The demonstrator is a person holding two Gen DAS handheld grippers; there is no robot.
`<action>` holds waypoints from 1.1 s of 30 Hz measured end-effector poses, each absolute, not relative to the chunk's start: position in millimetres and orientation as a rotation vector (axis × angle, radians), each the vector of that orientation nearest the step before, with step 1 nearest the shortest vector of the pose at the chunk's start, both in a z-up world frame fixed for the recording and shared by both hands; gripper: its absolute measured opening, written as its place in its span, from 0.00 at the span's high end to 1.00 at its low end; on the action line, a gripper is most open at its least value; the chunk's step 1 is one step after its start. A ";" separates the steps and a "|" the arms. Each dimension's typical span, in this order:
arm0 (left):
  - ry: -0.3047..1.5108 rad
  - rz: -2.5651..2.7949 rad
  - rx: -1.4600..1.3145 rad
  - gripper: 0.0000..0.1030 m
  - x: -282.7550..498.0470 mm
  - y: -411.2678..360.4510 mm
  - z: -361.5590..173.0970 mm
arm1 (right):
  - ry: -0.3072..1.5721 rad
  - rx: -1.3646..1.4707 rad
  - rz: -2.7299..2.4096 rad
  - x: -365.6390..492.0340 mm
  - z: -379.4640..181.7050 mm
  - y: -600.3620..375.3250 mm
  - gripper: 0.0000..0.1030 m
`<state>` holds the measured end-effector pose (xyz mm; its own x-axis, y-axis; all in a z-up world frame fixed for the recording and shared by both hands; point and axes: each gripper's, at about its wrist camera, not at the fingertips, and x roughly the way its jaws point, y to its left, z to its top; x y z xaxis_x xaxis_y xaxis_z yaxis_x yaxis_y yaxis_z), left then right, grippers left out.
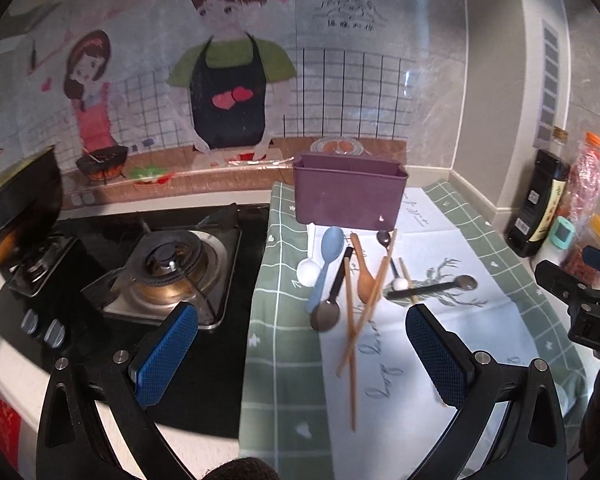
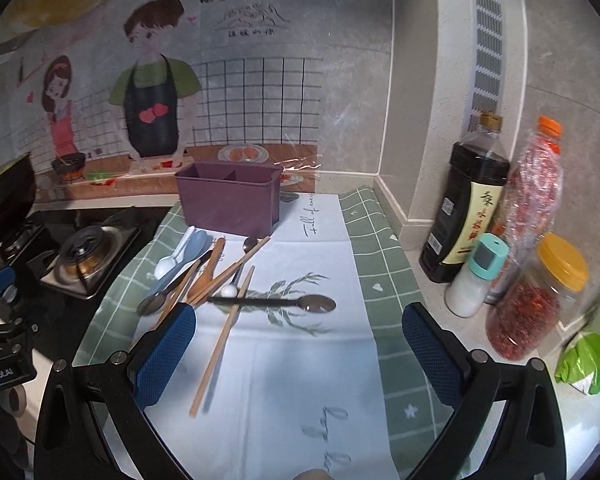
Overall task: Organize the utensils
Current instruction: 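Move left tool to the blue spoon while right tool moves to the wooden spoon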
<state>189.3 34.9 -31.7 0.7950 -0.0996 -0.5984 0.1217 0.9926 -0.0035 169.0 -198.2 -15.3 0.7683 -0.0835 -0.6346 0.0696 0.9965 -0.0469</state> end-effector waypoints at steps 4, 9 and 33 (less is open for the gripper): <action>0.684 -0.151 0.054 0.00 230.3 47.5 -40.9 | 0.741 -0.028 -0.123 204.0 -29.0 -187.9 0.00; 0.700 -0.187 0.052 0.00 264.7 60.8 -48.5 | 0.776 -0.042 -0.141 229.4 -41.8 -170.6 0.00; 0.827 -0.192 0.015 0.00 309.0 50.8 -83.8 | 0.990 -0.008 0.009 274.1 -122.5 -216.0 0.29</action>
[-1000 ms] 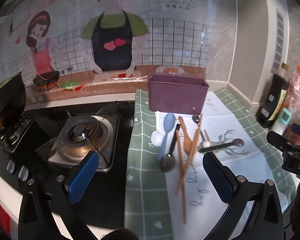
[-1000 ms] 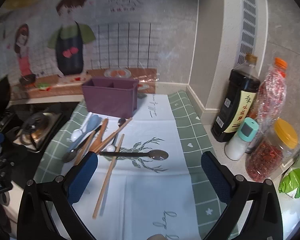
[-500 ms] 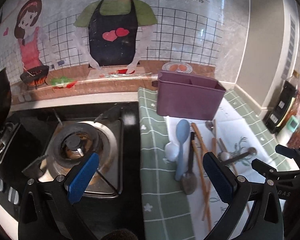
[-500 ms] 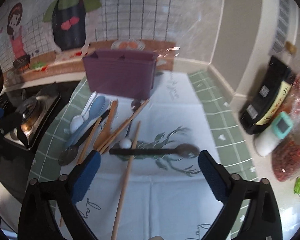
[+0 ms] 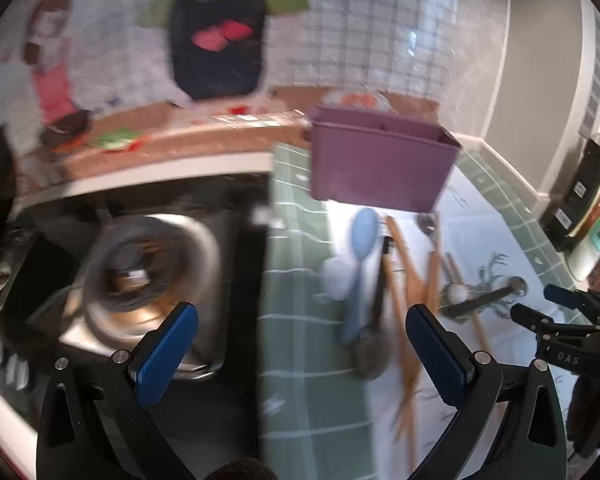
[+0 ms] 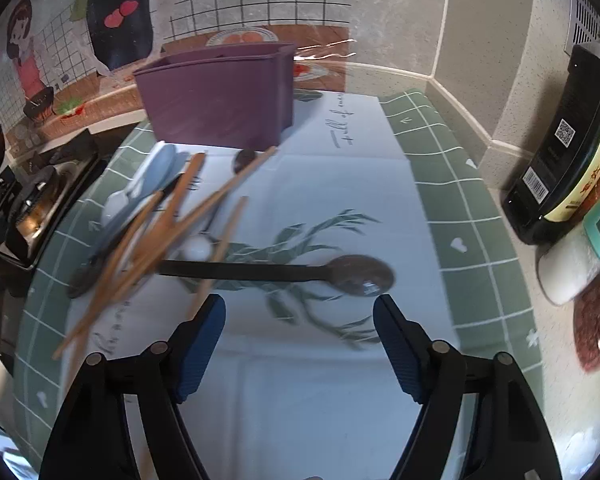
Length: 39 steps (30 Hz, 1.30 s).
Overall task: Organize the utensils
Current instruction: 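Move left tool to the blue spoon while right tool moves to the wooden spoon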
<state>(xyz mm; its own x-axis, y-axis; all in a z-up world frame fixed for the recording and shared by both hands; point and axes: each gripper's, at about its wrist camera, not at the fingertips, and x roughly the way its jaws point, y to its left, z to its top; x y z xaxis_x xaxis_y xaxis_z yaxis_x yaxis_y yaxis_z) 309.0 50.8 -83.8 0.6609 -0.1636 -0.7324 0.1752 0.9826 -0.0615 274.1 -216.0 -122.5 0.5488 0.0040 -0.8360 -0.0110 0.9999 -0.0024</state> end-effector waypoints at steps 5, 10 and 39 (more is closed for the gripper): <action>0.899 -0.222 0.016 0.06 366.6 17.7 -94.0 | 0.960 -0.018 0.027 276.2 -115.4 -232.0 0.29; 0.984 -0.265 0.071 0.30 410.9 -12.1 -111.2 | 0.947 0.005 0.029 277.9 -112.0 -246.0 0.29; 0.961 -0.256 -0.055 0.65 391.7 12.2 -106.7 | 0.917 -0.004 0.150 299.0 -97.4 -212.9 0.29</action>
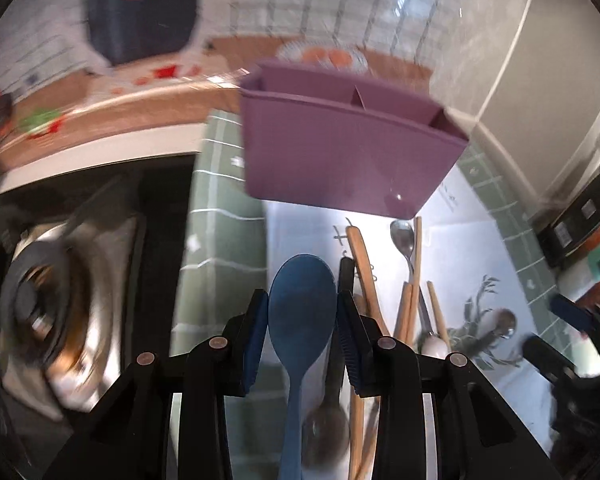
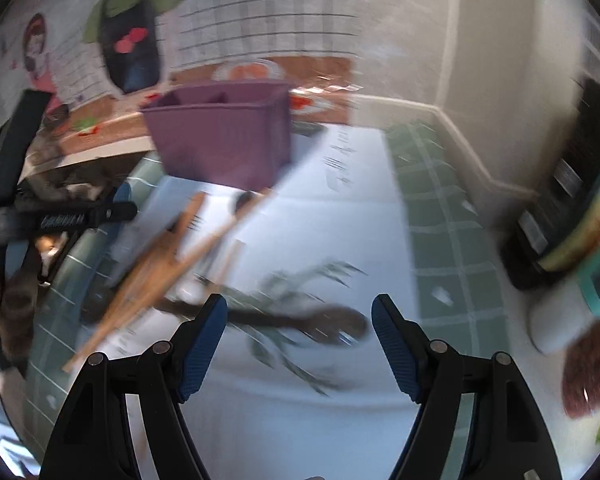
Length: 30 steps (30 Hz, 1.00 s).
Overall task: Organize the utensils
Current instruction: 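Close left tool on the blue spoon while right tool closes on the wooden spoon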
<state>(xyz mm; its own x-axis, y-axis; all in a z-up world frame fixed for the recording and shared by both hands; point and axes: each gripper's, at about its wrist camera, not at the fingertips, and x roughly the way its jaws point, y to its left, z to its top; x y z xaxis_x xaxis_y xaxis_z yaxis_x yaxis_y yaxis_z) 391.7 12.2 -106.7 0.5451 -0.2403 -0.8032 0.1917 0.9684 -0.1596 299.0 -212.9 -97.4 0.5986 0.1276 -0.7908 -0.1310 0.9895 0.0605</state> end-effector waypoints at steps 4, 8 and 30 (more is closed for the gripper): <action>0.885 -0.212 -0.137 0.65 363.1 34.3 -86.4 | 0.939 -0.017 0.229 332.7 -102.0 -177.5 0.29; 0.833 -0.193 -0.172 0.65 340.3 48.7 -76.7 | 1.009 0.026 0.280 367.2 -117.4 -150.8 0.48; 0.787 -0.173 -0.250 0.66 302.9 86.8 -62.0 | 1.067 -0.014 0.300 386.7 -132.2 -119.8 0.89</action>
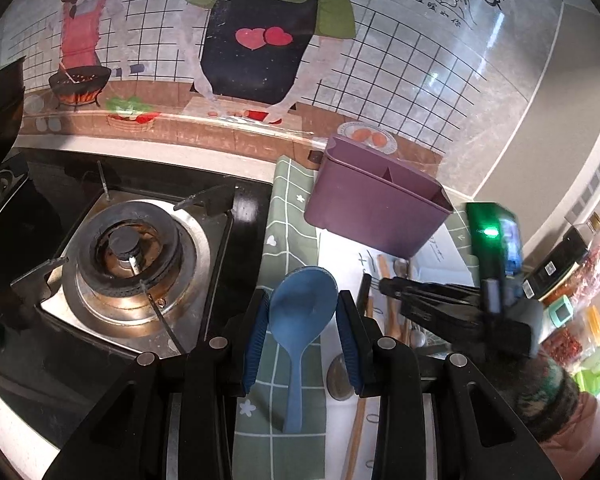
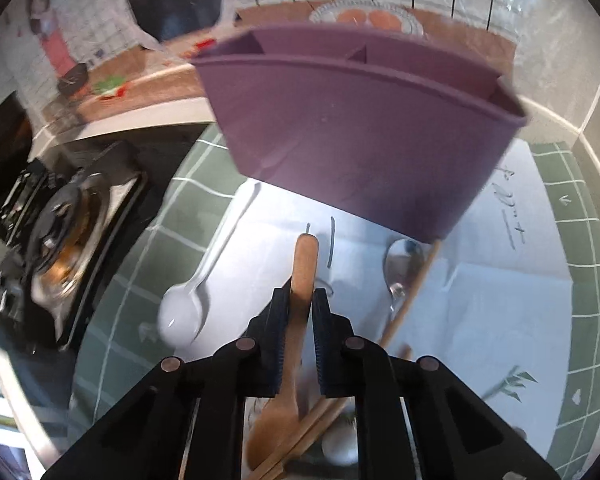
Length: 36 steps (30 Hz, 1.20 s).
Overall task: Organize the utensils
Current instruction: 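Close left tool on the blue spoon while right tool closes on the wooden spoon, then lift both spoons and lower them into the purple caddy with both tools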
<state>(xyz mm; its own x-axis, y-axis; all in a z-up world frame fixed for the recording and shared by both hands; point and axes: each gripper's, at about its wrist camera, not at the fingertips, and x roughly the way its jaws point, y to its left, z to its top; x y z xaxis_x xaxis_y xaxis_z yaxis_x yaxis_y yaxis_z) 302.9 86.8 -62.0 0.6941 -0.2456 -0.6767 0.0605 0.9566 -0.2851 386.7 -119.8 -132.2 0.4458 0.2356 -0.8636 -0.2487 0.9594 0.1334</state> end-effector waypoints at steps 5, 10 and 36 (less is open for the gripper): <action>0.786 -0.202 -0.233 0.66 294.4 80.2 -58.1 | 0.992 0.012 0.323 351.4 -95.8 -139.3 0.89; 0.750 -0.239 -0.204 0.66 284.3 73.4 -42.6 | 0.911 0.013 0.307 325.3 -55.7 -153.9 0.93; 0.409 -0.412 -0.065 0.66 357.6 31.8 164.2 | 0.454 -0.103 0.207 335.9 171.1 -185.3 0.94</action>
<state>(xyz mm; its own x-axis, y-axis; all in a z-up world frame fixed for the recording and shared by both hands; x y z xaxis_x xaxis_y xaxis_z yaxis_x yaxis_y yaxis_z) 357.6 31.8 164.2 0.8362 -0.4015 -0.3735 0.3758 0.9156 -0.1429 335.9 -185.3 171.1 0.8783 0.1750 -0.4449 -0.2206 0.9739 -0.0526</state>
